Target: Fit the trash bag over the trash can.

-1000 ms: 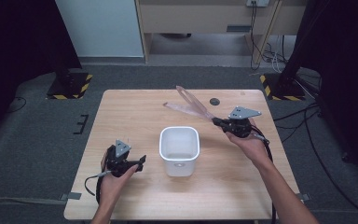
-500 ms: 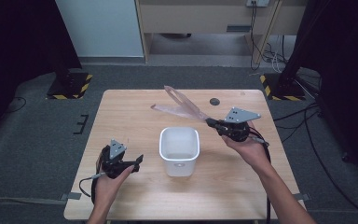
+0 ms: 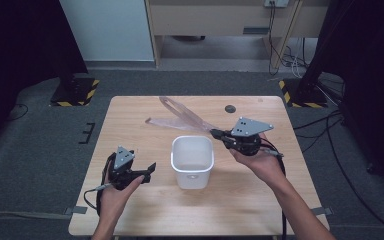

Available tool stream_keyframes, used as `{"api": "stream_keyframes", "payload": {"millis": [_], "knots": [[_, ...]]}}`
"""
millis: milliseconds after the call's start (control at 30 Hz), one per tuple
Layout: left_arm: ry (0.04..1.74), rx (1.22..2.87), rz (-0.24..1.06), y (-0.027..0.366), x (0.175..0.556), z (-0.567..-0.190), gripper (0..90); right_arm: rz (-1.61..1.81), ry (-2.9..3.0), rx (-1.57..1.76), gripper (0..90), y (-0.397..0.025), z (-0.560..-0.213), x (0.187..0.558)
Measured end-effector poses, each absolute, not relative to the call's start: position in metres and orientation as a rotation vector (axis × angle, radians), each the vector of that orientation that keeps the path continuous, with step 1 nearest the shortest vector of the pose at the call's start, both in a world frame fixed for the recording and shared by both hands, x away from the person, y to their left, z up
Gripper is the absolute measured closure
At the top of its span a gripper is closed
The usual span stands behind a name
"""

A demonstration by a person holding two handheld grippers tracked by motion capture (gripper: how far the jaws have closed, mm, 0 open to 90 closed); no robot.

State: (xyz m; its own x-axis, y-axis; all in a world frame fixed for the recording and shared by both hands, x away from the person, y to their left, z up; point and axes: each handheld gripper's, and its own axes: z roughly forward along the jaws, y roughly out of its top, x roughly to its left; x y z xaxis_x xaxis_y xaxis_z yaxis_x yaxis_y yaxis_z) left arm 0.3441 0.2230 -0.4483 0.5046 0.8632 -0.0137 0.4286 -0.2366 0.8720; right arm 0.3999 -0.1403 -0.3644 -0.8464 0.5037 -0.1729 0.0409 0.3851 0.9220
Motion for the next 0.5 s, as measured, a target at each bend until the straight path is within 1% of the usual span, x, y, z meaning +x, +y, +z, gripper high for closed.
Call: {"api": "stream_keyframes", "payload": {"millis": [500], "knots": [[1.018, 1.780, 0.600, 0.223, 0.339, -0.418, 6.8, 1.483, 2.267, 0.380, 90.0, -0.103, -0.361, 0.390]]}}
